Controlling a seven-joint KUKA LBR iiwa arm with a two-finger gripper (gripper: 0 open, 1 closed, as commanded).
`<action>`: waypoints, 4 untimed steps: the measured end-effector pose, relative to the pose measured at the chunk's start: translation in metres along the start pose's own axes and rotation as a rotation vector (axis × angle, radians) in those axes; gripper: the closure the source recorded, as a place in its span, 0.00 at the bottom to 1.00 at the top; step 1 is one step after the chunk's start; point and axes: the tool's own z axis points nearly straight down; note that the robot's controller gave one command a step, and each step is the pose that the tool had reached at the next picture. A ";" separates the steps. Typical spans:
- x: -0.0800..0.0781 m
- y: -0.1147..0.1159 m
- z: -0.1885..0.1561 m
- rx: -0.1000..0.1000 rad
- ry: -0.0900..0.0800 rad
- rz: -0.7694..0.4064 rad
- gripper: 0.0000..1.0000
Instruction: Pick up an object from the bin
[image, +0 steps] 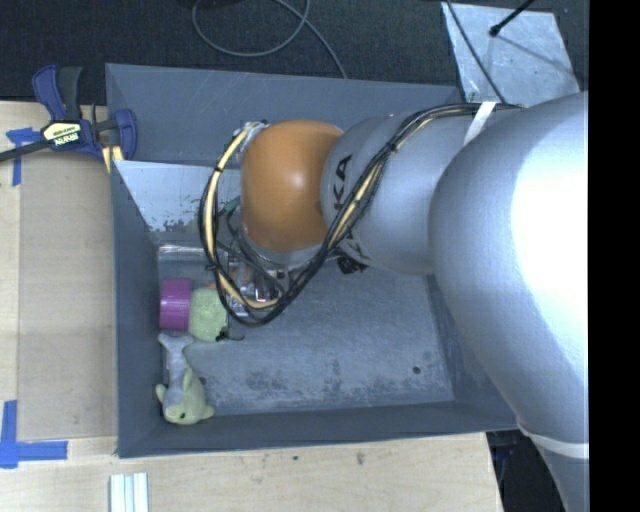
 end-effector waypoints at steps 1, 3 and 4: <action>0.003 0.000 0.015 0.003 0.007 -0.021 0.00; 0.003 0.001 0.031 0.001 0.003 0.059 0.00; -0.006 -0.005 0.037 0.001 -0.001 0.057 1.00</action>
Offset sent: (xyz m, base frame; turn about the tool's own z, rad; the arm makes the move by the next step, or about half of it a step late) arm 0.0057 -0.0020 -0.0072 -0.0973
